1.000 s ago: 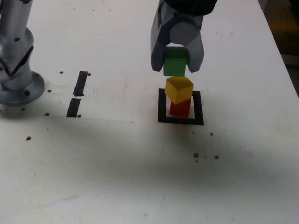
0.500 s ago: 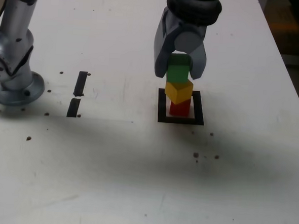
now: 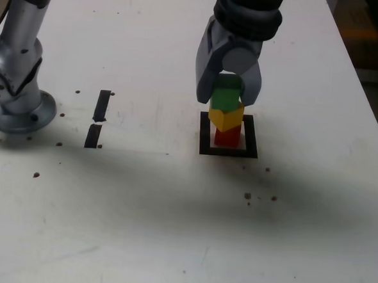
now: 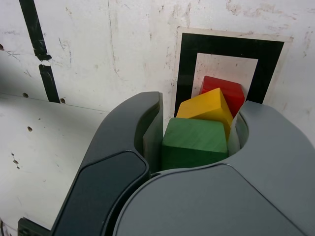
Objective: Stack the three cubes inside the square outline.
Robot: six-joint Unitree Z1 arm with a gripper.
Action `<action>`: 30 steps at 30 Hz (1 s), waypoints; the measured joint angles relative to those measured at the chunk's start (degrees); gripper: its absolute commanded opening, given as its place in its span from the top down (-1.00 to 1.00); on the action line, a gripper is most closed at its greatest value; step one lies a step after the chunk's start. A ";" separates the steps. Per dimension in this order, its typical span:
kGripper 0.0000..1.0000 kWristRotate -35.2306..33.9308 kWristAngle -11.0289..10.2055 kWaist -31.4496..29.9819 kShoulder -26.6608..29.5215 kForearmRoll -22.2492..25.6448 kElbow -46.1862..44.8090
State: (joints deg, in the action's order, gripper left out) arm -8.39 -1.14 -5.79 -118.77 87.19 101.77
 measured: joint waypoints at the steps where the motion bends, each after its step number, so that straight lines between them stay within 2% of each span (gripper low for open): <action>1: -0.58 0.00 0.07 0.00 -0.14 -0.13 0.00; 4: -0.86 0.00 0.08 0.00 -0.16 -0.33 0.02; 6: -0.95 0.00 0.07 0.00 -0.16 -0.42 0.03; 15: -0.99 -0.25 -0.31 -0.50 1.13 0.45 0.61; 22: -1.00 -0.12 -2.50 0.15 11.67 4.48 -4.56; 26: -1.00 3.40 -2.90 2.93 18.29 4.19 -11.30; 30: -1.00 5.29 -3.25 3.25 24.88 2.55 -18.49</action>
State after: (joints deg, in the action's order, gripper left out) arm -3.10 -4.39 -2.54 -93.90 89.74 83.28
